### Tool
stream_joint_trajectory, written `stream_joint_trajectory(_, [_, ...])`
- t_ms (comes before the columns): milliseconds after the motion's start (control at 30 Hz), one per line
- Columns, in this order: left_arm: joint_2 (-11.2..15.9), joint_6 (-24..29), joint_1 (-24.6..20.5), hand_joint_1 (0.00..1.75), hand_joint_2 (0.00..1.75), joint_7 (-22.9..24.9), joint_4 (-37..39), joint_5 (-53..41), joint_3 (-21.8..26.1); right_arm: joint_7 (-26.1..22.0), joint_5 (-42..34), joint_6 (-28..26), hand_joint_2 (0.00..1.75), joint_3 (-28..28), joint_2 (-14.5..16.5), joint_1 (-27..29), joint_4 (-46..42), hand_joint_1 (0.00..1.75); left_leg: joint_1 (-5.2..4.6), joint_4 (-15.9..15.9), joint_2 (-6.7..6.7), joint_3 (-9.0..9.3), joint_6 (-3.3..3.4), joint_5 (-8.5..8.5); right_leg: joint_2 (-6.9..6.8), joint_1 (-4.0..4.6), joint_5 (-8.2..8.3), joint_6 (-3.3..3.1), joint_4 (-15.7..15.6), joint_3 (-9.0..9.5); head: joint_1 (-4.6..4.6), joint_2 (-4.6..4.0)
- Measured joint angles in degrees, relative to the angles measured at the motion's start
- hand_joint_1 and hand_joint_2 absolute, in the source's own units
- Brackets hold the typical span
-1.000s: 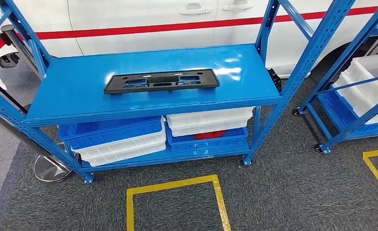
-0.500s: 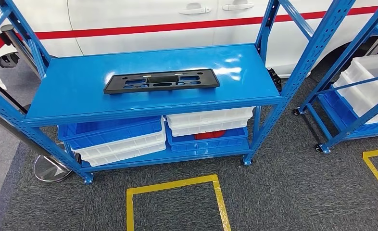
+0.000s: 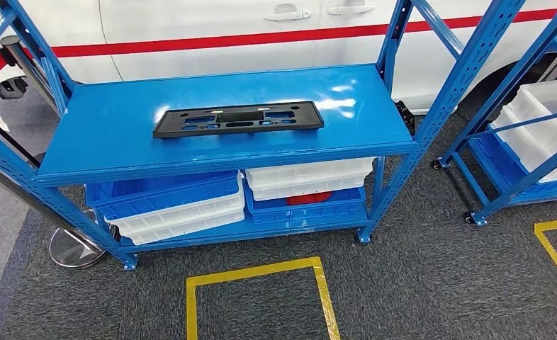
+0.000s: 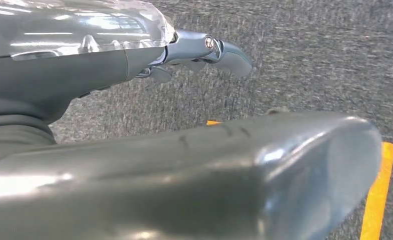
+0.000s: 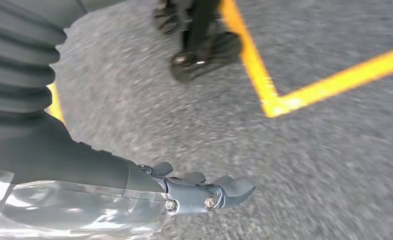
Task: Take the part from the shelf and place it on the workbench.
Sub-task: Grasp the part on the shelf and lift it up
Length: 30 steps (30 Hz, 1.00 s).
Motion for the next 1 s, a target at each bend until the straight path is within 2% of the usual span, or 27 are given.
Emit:
stream_joint_trajectory(167, [-0.36,2.05,0.03,0.00,0.00,-2.23,0.30,0.95,-0.83,-10.34,-4.61,1.43,1.75,-5.20,-0.55,0.06,-0.11,0.00,0.00,0.00,0.00,-0.02,0.00,0.00,0.00,0.00,0.00,0.00,-0.02,0.01,0.00,0.00])
stream_joint_trajectory(267, [-0.36,1.43,0.02,0.00,0.00,-3.41,0.32,2.46,-0.68,-15.95,-5.85,1.66,1.75,-8.02,-1.09,0.07,-0.55,0.00,0.00,0.00,0.00,-0.03,0.00,0.00,0.00,0.01,0.00,0.00,-0.02,0.02,0.00,0.00])
stream_joint_trajectory(367, [-0.35,0.59,0.02,0.00,0.00,-3.83,0.34,3.20,-0.46,-17.90,-6.50,2.97,1.75,-9.83,-1.74,0.28,-2.03,0.00,0.00,0.00,0.00,-0.02,0.00,0.00,-0.01,0.01,0.00,0.00,-0.02,0.02,0.00,0.00])
stream_joint_trajectory(467, [-0.35,0.91,-0.07,0.00,0.00,-3.68,0.43,2.99,-0.43,-18.35,-9.00,7.33,1.75,-10.92,-1.79,1.26,-8.13,0.00,0.00,0.00,0.00,-0.06,0.00,0.00,-0.01,0.00,0.01,0.01,-0.01,0.02,0.00,0.00])
stream_joint_trajectory(567, [-0.35,2.07,-0.31,0.00,0.00,-3.20,0.51,2.32,-0.45,-18.45,-12.38,14.77,1.75,-11.59,-1.56,2.59,-19.98,0.00,-0.05,0.00,0.00,-0.08,0.01,0.00,0.00,-0.07,0.03,0.04,-0.01,0.01,0.00,0.00])
stream_joint_trajectory(667, [-0.36,2.65,-0.53,0.00,0.00,-2.35,0.57,1.53,-0.63,-18.45,-15.27,18.88,1.75,-11.64,-0.34,3.64,-35.65,0.00,-0.09,0.01,0.02,-0.02,0.03,0.02,0.03,-0.11,0.05,0.08,-0.02,0.01,0.00,0.00])
stream_joint_trajectory(833, [-0.47,2.62,-0.63,0.00,0.00,0.23,0.58,0.78,-1.06,-16.87,-20.76,22.39,1.75,-11.05,5.17,6.34,-63.51,0.00,-0.09,0.02,0.00,0.02,0.05,0.05,0.01,-0.02,0.07,0.10,-0.02,-0.01,0.00,0.00])
stream_joint_trajectory(1000, [-0.97,2.67,-0.69,0.00,0.00,1.83,0.61,0.43,-1.62,-16.76,-26.02,25.70,1.75,-8.42,9.47,9.63,-82.26,0.00,-0.06,0.01,0.00,-0.01,0.04,0.04,0.02,0.03,0.05,0.08,-0.01,-0.03,0.00,0.00])
